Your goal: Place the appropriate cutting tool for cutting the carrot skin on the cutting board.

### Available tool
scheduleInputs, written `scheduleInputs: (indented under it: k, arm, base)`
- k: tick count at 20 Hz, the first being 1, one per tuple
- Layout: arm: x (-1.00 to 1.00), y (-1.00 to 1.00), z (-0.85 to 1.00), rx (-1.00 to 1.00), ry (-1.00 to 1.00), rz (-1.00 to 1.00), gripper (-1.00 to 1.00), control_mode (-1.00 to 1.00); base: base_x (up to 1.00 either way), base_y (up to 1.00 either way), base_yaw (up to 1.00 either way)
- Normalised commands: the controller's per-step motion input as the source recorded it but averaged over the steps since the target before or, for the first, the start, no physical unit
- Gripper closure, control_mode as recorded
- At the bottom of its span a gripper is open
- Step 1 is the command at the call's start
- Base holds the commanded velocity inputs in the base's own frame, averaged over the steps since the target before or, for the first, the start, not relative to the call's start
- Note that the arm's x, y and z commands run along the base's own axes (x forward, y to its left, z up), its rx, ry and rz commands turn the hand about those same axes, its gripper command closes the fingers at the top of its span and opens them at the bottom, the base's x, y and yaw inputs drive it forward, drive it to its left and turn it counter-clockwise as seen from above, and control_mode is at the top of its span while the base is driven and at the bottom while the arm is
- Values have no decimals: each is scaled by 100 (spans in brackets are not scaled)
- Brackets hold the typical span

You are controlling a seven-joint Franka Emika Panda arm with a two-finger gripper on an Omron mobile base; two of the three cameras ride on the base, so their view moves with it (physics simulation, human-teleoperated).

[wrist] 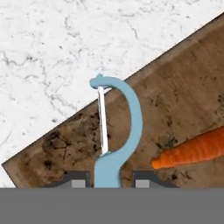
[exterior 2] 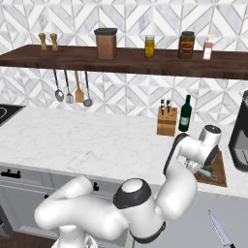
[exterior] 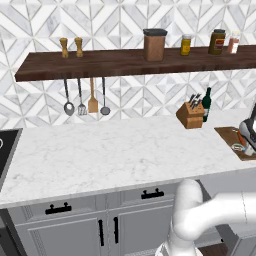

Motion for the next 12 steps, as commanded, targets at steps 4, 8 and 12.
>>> scheduleInputs:
  k: [4, 8, 12]
  arm:
    - [-34, 53, 1, 0, 0, 0, -100, -100]
    - [-42, 93, 33, -5, -5, 3, -100, -100]
    - [-42, 96, 53, -11, -14, 5, -100, -100]
  base:
    - [0, 0, 0]
    - [0, 0, 0]
    - [0, 0, 0]
